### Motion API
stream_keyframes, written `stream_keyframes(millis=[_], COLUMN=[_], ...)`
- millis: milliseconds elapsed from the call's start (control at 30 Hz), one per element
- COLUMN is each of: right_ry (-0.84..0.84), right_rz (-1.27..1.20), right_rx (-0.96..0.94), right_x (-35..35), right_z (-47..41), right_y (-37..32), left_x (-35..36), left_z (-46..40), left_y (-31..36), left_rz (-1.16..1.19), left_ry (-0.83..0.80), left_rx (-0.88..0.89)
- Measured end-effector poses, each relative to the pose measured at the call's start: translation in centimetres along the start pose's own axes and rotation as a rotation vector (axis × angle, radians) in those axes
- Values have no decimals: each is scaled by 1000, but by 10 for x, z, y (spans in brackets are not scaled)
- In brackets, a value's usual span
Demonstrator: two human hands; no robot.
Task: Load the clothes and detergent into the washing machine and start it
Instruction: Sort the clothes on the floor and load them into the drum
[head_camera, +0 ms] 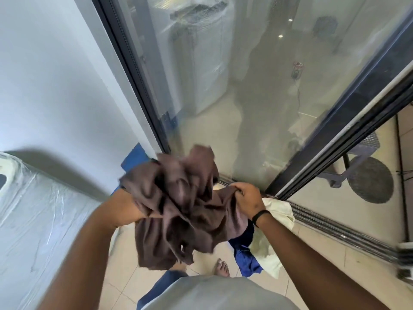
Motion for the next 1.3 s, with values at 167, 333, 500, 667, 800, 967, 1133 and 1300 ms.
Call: stream_keyframes(millis=[167,333,500,667,800,967,1133,1300], right_ry=[148,-40,-188,-344,-639,-391,-673,-396], right_rz=[-62,-273,-271,-460,-397,69,204,278], right_rx=[-70,-148,-180,-188,-236,-384,-233,-481], right_x=[-39,-14,17,3,-1,-26,6,1], right_z=[-7,25,53,62,78,60,63,58], right_y=[-48,-115,-111,-114,-142,-151,-106,-116], left_x=[60,106,100,101,129,134,129,114], left_z=[10,15,15,18,20,19,21,26], left_y=[-17,-16,-5,-5,-17,-9,25,25], left_rz=[-631,-636,-408,-254,-295,-386,-394,-268], left_ry=[-449,-287,70,28,-153,-73,62,210], left_rx=[96,224,189,235,251,294,425,397])
Point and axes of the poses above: each hand's wrist, its own z-axis away from the middle knuckle, its own x-axis out of the palm, y = z × x, the point moved 7 cm from there along -z, towards the middle knuckle, and after that the axes turned 8 degrees about y, right-handed, at the moved point
